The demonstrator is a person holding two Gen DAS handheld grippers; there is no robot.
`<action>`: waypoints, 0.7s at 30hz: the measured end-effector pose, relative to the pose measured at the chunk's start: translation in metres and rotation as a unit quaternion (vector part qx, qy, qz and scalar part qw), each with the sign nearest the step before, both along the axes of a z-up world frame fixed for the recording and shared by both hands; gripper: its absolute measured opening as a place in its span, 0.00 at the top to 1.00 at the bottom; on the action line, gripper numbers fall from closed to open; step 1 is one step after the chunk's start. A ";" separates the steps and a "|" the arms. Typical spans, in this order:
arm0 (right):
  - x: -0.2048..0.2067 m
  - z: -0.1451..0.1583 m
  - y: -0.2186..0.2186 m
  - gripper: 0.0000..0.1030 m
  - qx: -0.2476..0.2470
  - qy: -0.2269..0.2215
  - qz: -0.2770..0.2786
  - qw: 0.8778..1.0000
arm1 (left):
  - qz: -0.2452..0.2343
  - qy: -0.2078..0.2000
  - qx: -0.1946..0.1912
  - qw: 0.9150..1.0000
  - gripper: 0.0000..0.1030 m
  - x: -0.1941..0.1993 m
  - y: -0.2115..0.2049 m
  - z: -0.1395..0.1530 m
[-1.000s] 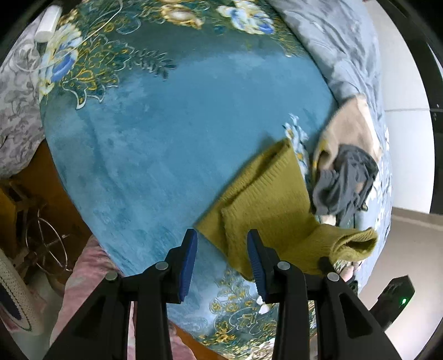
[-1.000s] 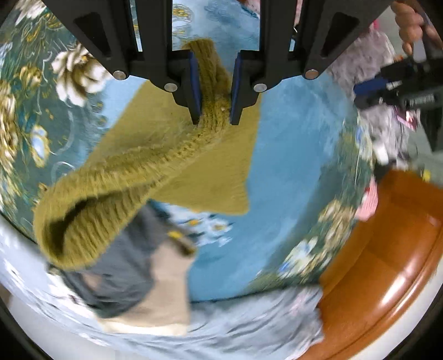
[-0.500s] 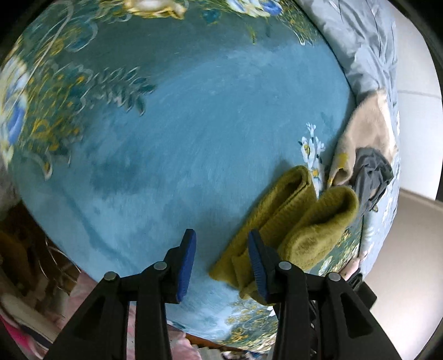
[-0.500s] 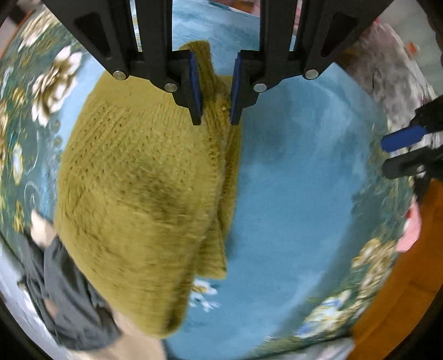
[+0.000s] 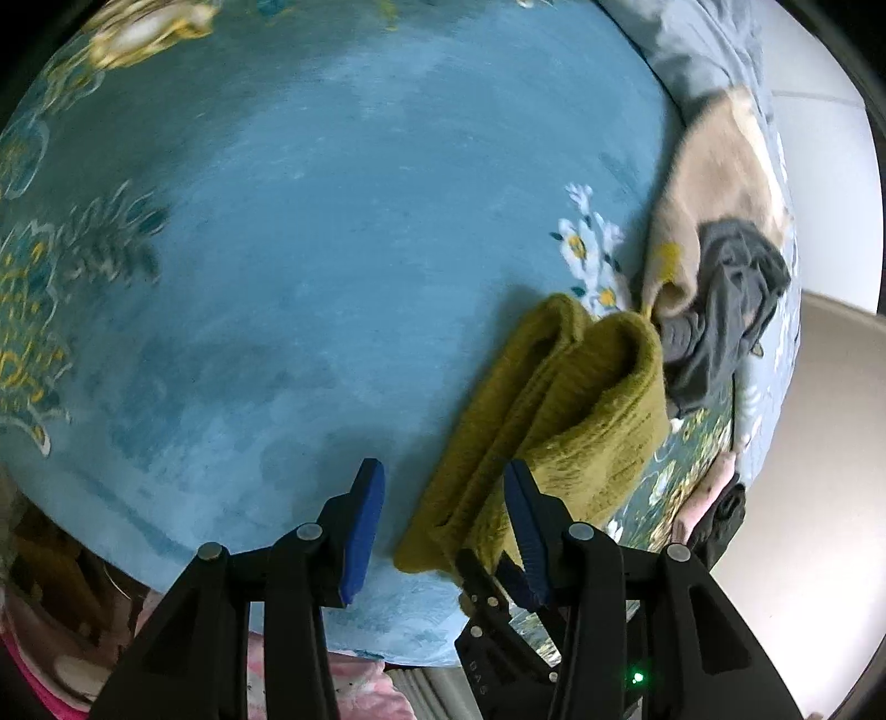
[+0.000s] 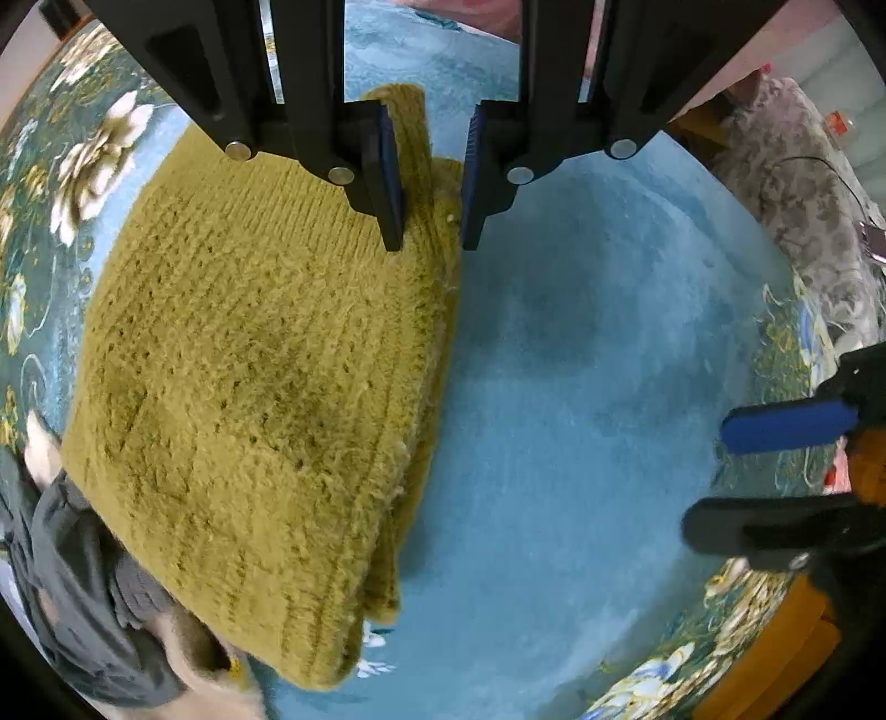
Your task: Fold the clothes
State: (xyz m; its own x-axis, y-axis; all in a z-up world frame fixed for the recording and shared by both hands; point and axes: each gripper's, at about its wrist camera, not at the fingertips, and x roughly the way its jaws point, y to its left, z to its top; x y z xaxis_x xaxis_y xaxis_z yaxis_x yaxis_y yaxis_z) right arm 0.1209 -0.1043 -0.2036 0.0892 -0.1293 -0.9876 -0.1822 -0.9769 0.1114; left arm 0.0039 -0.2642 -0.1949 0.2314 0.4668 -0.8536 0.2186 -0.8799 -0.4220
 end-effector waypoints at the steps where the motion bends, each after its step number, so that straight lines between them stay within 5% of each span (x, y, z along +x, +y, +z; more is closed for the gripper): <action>1: 0.000 0.002 0.004 0.76 -0.005 0.005 -0.013 1.000 | -0.007 0.001 -0.001 1.000 0.55 -0.003 0.005 0.000; 5: 0.011 0.016 0.035 0.70 -0.070 0.044 -0.092 0.992 | -0.027 0.004 -0.003 1.000 0.55 -0.009 0.020 0.002; 8: 0.035 0.033 0.077 0.58 -0.096 0.092 -0.182 0.974 | -0.044 0.008 -0.006 0.999 0.55 -0.013 0.031 0.002; 10: 0.062 0.039 0.116 0.45 -0.094 0.123 -0.262 0.953 | -0.052 0.011 -0.012 0.999 0.55 -0.016 0.035 0.001; 15: 0.147 0.010 0.198 0.40 -0.082 0.118 -0.446 0.883 | -0.064 0.020 -0.021 0.998 0.54 -0.020 0.042 0.001; 17: 0.176 -0.007 0.218 0.38 -0.096 0.105 -0.493 0.858 | -0.067 0.023 -0.024 0.997 0.54 -0.019 0.044 0.001; 21: 0.204 -0.040 0.216 0.33 -0.166 0.113 -0.523 0.828 | -0.076 0.025 -0.039 0.996 0.54 -0.016 0.049 0.001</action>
